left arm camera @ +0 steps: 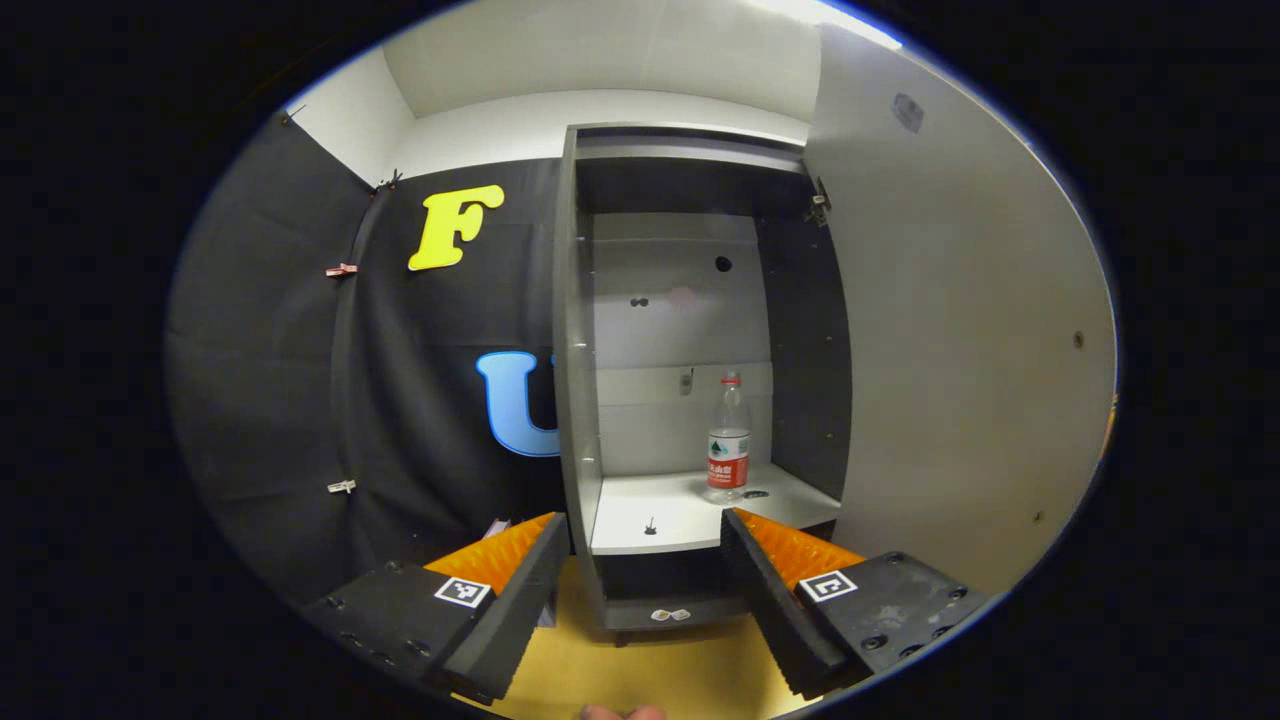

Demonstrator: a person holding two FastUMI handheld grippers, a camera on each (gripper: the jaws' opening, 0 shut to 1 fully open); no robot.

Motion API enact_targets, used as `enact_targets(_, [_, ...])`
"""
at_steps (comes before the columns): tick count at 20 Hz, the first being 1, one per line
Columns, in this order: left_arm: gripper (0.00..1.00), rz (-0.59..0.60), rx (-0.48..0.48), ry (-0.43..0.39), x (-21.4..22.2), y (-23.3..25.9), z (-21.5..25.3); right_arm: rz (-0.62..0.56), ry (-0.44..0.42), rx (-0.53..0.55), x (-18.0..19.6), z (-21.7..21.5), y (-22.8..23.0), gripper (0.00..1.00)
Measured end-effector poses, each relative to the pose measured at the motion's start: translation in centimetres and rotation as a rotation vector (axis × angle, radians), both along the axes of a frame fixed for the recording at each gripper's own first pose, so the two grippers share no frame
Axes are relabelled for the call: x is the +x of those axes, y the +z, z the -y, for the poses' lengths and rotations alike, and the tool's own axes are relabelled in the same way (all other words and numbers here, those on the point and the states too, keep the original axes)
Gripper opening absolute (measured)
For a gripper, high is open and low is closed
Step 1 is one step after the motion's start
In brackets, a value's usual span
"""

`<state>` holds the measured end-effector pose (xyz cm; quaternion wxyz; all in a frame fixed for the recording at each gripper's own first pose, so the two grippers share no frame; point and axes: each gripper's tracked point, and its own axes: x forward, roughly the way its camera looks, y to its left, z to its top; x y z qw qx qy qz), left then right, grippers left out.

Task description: Open the cabinet door with the right hand, grasp the bottle in the cabinet with the left hand and place it on the coaster, then close the cabinet door with the right hand.

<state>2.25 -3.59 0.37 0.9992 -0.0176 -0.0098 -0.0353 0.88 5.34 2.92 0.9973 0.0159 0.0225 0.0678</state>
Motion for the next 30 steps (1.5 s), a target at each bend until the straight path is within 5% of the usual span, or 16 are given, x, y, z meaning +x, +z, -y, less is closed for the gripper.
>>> enact_targets(9, [0.96, 0.019, -0.012, -0.043, 3.1, 0.1, 4.3, -0.008, -0.167, -0.015, -0.4, 7.3, 0.5, 0.11])
enact_targets(16, [0.99, 0.014, 0.021, -0.025, 7.5, 0.2, 5.6, -0.033, -0.162, 0.062, -1.6, 9.1, 0.6, 0.08])
enact_targets(21, [0.99, 0.027, 0.042, -0.014, 11.0, 0.9, 7.3, -0.037, -0.257, 0.059, -2.7, 14.7, 0.2, 0.08])
enact_targets(23, [0.96, 0.026, 0.039, -0.021, 12.1, 1.0, 8.4, -0.029, -0.327, 0.042, -2.3, 17.7, -0.2, 0.25])
enact_targets(24, [0.96, 0.025, 0.037, -0.025, 12.6, 0.9, 9.1, -0.022, -0.348, 0.035, -2.0, 18.3, -0.2, 0.19])
enact_targets(25, [0.96, 0.022, 0.037, -0.029, 13.1, 0.8, 9.7, -0.019, -0.360, 0.029, -1.7, 18.8, -0.3, 0.29])
enact_targets(29, [0.99, -0.003, 0.034, -0.038, 15.7, -0.2, 11.7, 0.010, -0.381, 0.005, -0.4, 20.4, -0.1, 0.99])
enact_targets(30, [0.96, -0.016, 0.033, -0.026, 16.3, -0.7, 11.7, 0.010, -0.380, 0.005, -0.1, 20.5, -0.2, 0.99])
